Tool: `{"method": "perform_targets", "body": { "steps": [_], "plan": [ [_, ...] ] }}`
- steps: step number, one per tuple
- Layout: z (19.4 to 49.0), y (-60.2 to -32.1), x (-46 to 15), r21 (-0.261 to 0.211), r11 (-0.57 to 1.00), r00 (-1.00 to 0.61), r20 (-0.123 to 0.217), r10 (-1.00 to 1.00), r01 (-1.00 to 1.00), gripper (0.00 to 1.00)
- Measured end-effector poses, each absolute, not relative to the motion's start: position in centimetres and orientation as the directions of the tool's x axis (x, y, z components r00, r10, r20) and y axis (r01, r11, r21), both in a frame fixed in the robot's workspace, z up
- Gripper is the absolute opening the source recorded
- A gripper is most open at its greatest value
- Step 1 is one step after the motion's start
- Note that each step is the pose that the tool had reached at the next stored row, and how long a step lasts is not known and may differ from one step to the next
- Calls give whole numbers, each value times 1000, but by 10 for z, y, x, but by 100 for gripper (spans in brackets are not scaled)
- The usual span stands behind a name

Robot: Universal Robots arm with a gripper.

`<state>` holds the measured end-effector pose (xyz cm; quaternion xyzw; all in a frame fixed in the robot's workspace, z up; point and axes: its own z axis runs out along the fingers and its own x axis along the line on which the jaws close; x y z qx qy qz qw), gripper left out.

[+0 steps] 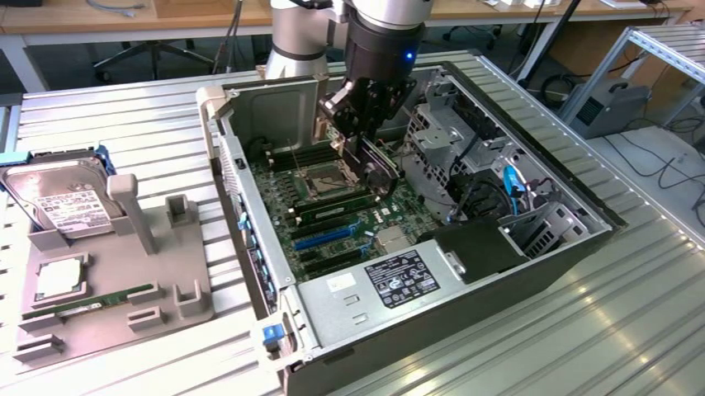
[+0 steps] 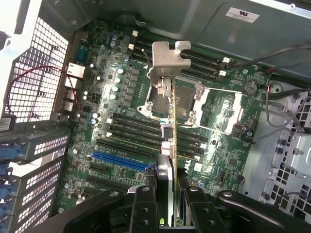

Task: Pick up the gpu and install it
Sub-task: 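Insert the gpu into the slot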

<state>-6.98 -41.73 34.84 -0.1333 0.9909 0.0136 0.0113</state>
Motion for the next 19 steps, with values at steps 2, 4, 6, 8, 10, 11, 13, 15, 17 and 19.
{"method": "perform_targets", "body": {
  "steps": [2, 4, 6, 8, 10, 11, 13, 15, 17, 19],
  "plan": [
    [348, -417, -70, 24, 964, -964, -26, -266, -266, 27],
    [348, -417, -70, 24, 963, -963, -26, -267, -268, 27],
    [348, -417, -70, 24, 963, -963, -26, -269, -270, 27],
    [348, -417, -70, 24, 962, -962, -26, -271, -272, 27],
    [348, -417, -70, 24, 961, -962, -26, -273, -274, 27],
    [348, -417, -70, 24, 961, -961, -26, -274, -275, 27],
    [348, -417, -70, 24, 961, -961, -26, -277, -277, 27],
    [348, -417, -70, 24, 960, -960, -26, -279, -279, 27],
    [348, -417, -70, 24, 959, -959, -26, -281, -281, 27],
    [348, -417, -70, 24, 959, -959, -26, -283, -283, 27]
  ]
}}
